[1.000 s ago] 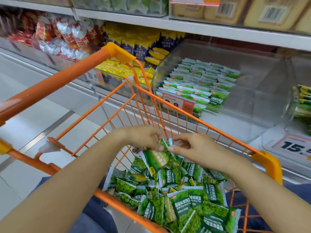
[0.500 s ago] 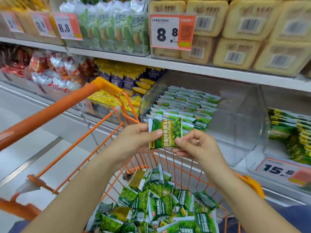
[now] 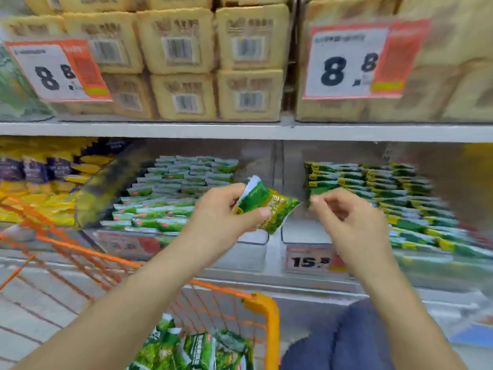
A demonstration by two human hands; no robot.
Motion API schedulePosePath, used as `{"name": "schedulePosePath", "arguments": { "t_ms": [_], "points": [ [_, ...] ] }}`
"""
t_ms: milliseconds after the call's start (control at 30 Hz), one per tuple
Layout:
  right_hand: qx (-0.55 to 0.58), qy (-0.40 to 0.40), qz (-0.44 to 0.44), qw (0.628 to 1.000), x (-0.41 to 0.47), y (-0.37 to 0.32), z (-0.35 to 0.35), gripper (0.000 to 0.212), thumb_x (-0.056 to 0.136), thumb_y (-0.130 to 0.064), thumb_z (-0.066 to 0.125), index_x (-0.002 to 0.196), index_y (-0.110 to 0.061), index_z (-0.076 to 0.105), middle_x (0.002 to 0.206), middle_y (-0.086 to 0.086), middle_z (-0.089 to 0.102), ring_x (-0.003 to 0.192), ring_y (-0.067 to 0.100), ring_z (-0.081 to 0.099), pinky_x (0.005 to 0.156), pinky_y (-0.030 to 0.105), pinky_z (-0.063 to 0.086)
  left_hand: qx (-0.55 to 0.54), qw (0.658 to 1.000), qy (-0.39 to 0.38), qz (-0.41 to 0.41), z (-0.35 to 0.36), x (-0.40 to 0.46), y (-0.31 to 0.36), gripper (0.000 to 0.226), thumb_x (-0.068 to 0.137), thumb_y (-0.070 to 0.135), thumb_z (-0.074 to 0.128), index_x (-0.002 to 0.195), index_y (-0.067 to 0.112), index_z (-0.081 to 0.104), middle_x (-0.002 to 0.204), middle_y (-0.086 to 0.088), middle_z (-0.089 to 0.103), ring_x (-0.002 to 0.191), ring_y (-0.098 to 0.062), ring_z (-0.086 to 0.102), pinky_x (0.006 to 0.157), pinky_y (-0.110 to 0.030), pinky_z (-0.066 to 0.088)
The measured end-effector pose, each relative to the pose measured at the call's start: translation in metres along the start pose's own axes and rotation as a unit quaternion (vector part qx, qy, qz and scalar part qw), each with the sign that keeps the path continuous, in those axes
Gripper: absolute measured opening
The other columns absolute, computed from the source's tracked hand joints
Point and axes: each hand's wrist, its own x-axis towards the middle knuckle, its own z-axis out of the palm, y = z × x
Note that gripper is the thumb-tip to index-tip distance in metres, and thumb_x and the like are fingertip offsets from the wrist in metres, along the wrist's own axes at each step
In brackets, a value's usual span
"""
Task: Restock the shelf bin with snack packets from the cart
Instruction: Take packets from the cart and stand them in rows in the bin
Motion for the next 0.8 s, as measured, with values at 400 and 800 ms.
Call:
{"name": "schedulePosePath", "arguments": {
  "t_ms": [400, 800],
  "points": [
    [-0.305, -0.091, 0.126, 0.94, 0.061, 0.085, -0.026, 0.042, 0.092, -0.049, 0.049, 0.123, -0.022, 0.059, 0.119, 0.011, 0.063, 0.116, 0.033, 0.051, 0.106, 0.042, 0.033, 0.486, 0.869, -0.085, -0.043, 0.142, 0.14, 0.0, 0.02, 0.088, 0.002, 0.057, 0.108, 0.004, 0.058, 0.103, -0.014, 0.061, 0.084, -0.029, 0.057, 0.066, -0.032, 0.043],
    [-0.308, -0.119, 0.117, 0.937, 0.061, 0.09, -0.028, 0.049, 0.093, -0.053, 0.045, 0.131, -0.023, 0.052, 0.129, 0.008, 0.056, 0.126, 0.03, 0.044, 0.113, 0.046, 0.025, 0.263, 0.947, 0.025, -0.182, 0.181, 0.165, -0.045, 0.027, 0.087, 0.02, 0.062, 0.111, 0.013, 0.053, 0.116, -0.01, 0.057, 0.102, -0.028, 0.058, 0.069, -0.026, 0.038]
  ]
}}
